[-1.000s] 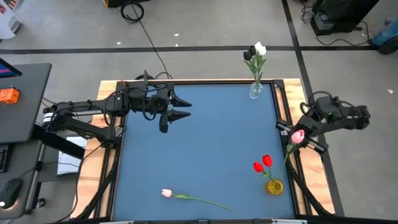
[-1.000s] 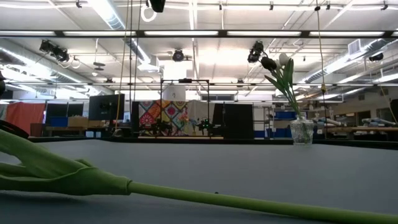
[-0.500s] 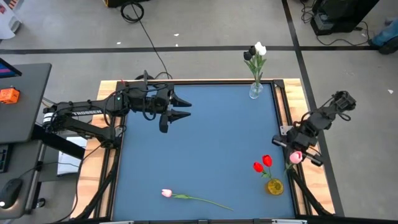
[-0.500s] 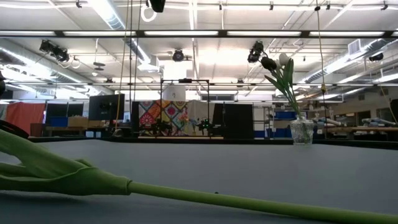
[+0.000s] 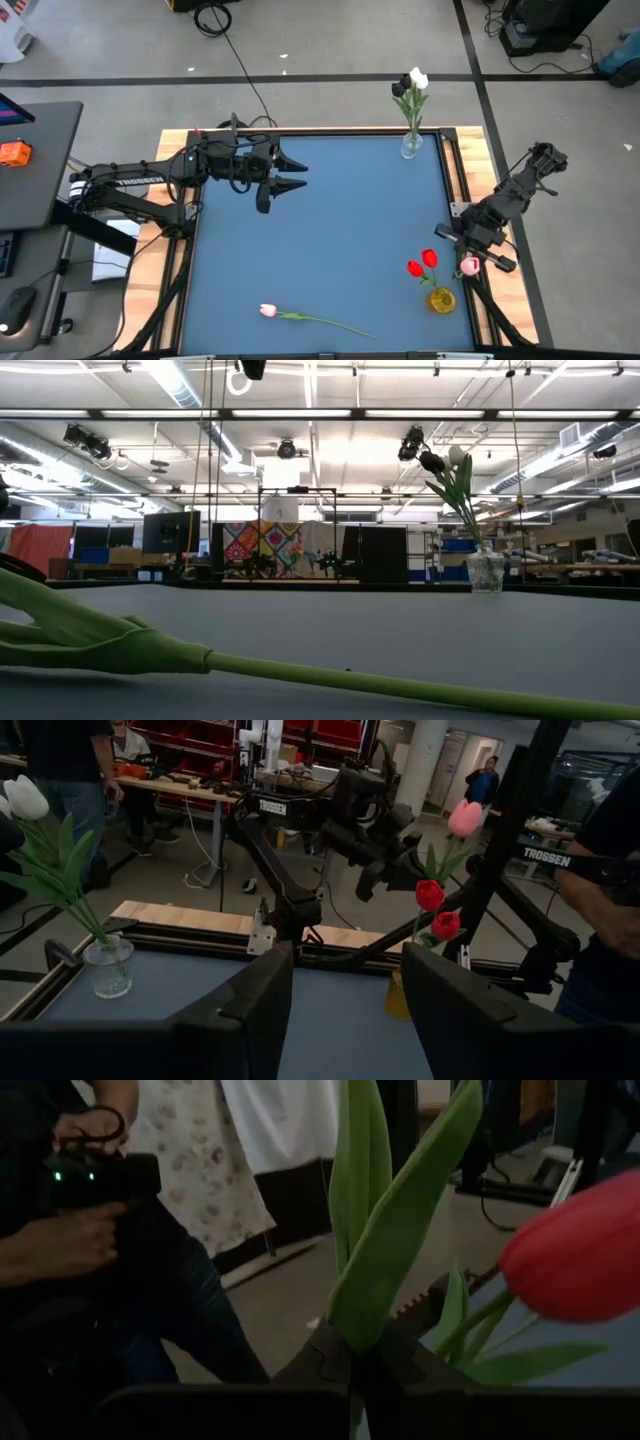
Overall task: Sort flowers into vase by color
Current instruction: Put the left pink tulip into the yellow vase, then put the pink tulip into the yellow vase
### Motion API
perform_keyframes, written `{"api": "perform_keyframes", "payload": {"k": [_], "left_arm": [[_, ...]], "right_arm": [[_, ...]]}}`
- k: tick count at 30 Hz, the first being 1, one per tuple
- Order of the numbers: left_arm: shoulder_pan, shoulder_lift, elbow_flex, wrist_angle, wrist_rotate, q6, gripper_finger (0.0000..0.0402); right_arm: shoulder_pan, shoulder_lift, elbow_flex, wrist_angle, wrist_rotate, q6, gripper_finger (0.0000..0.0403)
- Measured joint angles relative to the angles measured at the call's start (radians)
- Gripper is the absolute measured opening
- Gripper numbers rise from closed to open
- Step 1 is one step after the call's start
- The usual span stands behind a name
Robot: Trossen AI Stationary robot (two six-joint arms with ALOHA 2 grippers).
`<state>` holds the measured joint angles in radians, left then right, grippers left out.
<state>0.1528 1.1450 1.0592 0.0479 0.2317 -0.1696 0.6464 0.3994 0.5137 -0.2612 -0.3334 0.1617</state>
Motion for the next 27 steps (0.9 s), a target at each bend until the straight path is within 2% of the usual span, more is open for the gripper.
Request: {"api": "perform_keyframes", "payload": {"k": [4, 11, 15, 19, 27], "left_arm": [[0.000, 0.000, 0.000, 0.000, 0.000, 0.000, 0.0192], [0.000, 0.000, 0.000, 0.000, 0.000, 0.000, 0.0192], [0.000, 0.000, 0.000, 0.000, 0.000, 0.000, 0.0192], [0.000, 0.000, 0.000, 0.000, 0.000, 0.000, 0.0192], [0.000, 0.000, 0.000, 0.000, 0.000, 0.000, 0.0192]], "right_arm": [[0.002, 0.021, 0.000, -0.043, -0.001, -0.001, 0.0028], [0.002, 0.048, 0.000, -0.047, -0.006, 0.003, 0.0103], [0.002, 0.047, 0.000, -0.046, -0.008, 0.020, 0.0132], [0.002, 0.047, 0.000, -0.031, -0.008, 0.041, 0.0140], [0.002, -0.003, 0.005, 0.127, 0.034, 0.112, 0.0137]]}}
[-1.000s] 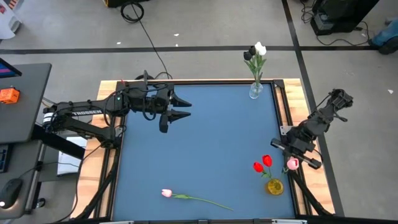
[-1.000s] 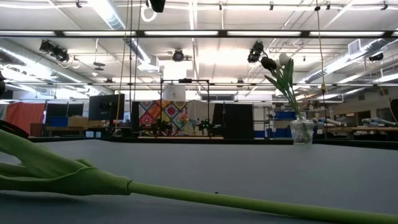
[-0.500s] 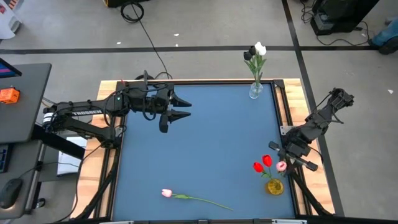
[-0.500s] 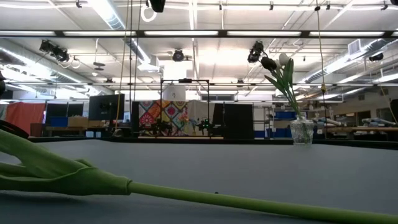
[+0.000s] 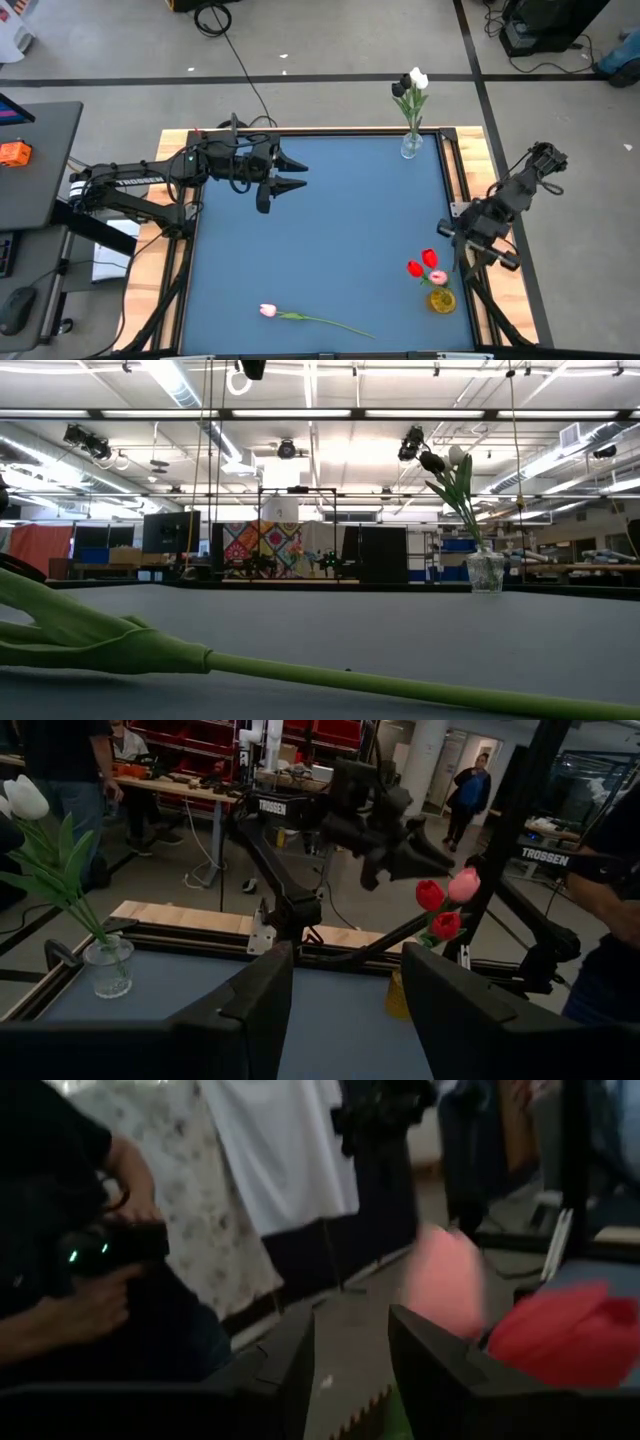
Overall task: Sort flowers into vase by color
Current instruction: Put the pink tulip into the yellow vase
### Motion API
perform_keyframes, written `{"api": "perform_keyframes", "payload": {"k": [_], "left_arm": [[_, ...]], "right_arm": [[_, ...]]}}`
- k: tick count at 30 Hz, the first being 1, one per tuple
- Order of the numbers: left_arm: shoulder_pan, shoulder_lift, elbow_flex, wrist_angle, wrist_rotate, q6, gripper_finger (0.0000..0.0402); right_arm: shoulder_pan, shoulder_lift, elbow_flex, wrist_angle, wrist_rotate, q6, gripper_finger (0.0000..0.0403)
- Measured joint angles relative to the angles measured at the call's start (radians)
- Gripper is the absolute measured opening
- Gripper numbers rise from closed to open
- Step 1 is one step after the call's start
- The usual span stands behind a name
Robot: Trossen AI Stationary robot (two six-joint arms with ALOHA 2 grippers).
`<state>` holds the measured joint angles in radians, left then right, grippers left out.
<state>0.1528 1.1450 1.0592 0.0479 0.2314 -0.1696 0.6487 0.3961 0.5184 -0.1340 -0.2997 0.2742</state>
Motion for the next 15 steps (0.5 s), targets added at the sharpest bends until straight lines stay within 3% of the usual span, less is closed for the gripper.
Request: {"api": "perform_keyframes", "payload": {"k": [15], "left_arm": [[0.000, 0.000, 0.000, 0.000, 0.000, 0.000, 0.0192]], "right_arm": [[0.000, -0.106, 0.117, 0.123, 0.284, 0.025, 0.0137]]}}
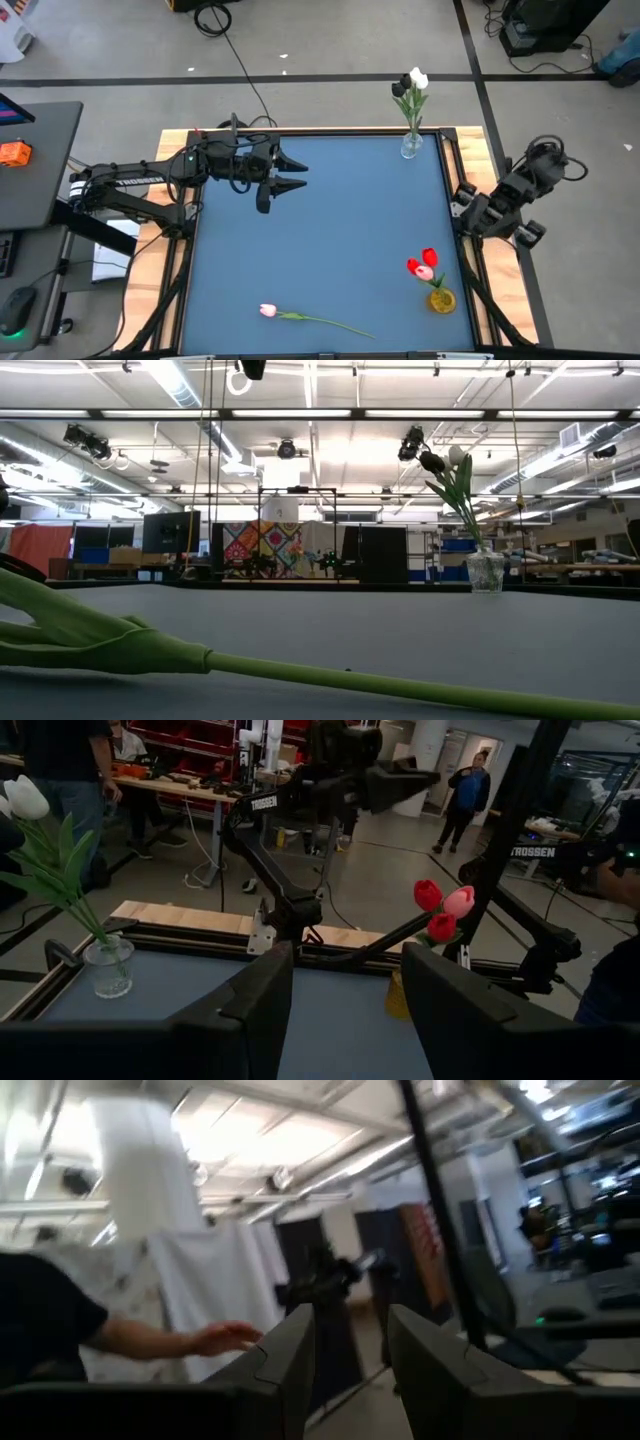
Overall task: Sort flowers into vase by color
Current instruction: Put the pink tulip into the yellow vase
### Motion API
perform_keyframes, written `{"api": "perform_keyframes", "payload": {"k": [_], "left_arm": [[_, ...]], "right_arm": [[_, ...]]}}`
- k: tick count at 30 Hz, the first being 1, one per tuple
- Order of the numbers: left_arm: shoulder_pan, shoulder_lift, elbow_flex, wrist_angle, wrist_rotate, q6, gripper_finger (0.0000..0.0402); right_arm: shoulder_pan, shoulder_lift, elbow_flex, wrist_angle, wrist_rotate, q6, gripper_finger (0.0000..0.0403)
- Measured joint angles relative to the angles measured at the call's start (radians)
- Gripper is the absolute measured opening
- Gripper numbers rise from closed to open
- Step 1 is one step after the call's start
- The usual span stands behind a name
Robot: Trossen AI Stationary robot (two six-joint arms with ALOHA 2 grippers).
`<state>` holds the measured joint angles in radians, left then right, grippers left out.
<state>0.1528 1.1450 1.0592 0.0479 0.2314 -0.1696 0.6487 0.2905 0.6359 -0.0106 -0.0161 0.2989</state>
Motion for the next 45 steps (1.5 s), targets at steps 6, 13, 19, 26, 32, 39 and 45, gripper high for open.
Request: {"api": "perform_keyframes", "payload": {"k": [6, 13, 19, 26, 32, 39, 45], "left_arm": [[0.000, 0.000, 0.000, 0.000, 0.000, 0.000, 0.0192], [0.001, 0.000, 0.000, 0.000, -0.002, 0.012, 0.0192], [0.006, 0.000, 0.000, 0.022, -0.029, -0.016, 0.0192], [0.000, 0.000, -0.001, 0.105, -0.028, -0.275, 0.0192], [0.000, 0.000, -0.001, 0.126, -0.049, -0.447, 0.0192], [-0.017, 0.000, -0.001, 0.108, -0.103, -0.530, 0.0192], [-0.127, 0.083, 0.002, 0.075, -0.107, -0.433, 0.0192]], "right_arm": [[-0.001, 0.010, 0.004, 0.053, 0.208, -0.003, 0.0137], [-0.009, 0.045, 0.004, 0.118, 0.493, -0.029, 0.0137], [-0.009, 0.077, 0.004, 0.164, 0.659, -0.001, 0.0137], [-0.009, 0.129, 0.004, 0.176, 0.814, 0.101, 0.0137], [-0.009, 0.186, 0.004, 0.222, 0.879, 0.150, 0.0131], [-0.009, 0.228, 0.004, 0.234, 0.886, 0.147, 0.0126], [-0.008, 0.229, 0.004, 0.234, 0.868, 0.146, 0.0126]]}}
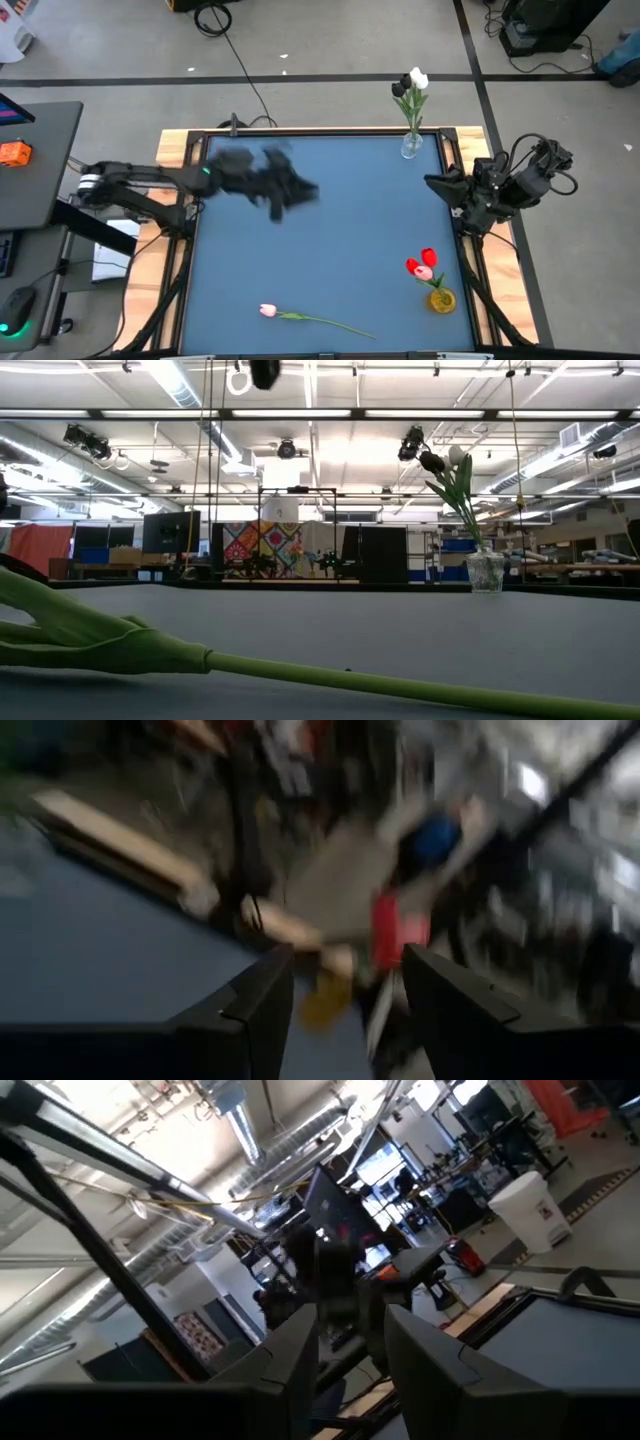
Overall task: Sort flowers into vase by color
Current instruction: Put the pink tulip into the yellow vase
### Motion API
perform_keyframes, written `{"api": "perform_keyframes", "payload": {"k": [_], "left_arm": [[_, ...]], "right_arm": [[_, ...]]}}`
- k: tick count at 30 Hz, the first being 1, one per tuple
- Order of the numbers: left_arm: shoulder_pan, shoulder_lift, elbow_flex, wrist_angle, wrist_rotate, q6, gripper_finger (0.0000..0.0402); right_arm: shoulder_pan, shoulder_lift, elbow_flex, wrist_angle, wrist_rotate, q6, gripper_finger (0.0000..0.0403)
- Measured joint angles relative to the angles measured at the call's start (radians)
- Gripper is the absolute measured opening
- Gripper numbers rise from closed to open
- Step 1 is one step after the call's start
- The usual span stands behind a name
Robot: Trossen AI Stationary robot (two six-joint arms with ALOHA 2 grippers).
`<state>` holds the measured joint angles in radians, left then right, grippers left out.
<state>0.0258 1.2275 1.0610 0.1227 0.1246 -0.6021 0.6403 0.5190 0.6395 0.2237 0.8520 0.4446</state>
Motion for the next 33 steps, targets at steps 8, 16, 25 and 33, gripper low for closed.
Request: {"api": "perform_keyframes", "payload": {"k": [8, 16, 25, 33], "left_arm": [[-0.227, 0.286, -0.001, -0.055, 0.008, 0.283, 0.0192], [-0.417, 0.487, 0.000, -0.080, 0.010, 0.391, 0.0192], [-0.537, 0.620, 0.000, -0.085, -0.057, 0.411, 0.0192], [-0.570, 0.694, 0.000, -0.077, -0.071, 0.391, 0.0192]], "right_arm": [[0.001, -0.002, 0.000, -0.023, -0.019, 0.005, 0.0126], [0.001, -0.014, 0.000, -0.040, -0.026, 0.021, 0.0126], [0.001, -0.022, 0.000, -0.092, -0.046, 0.110, 0.0126], [0.001, -0.022, 0.000, -0.107, -0.053, 0.140, 0.0126]]}}
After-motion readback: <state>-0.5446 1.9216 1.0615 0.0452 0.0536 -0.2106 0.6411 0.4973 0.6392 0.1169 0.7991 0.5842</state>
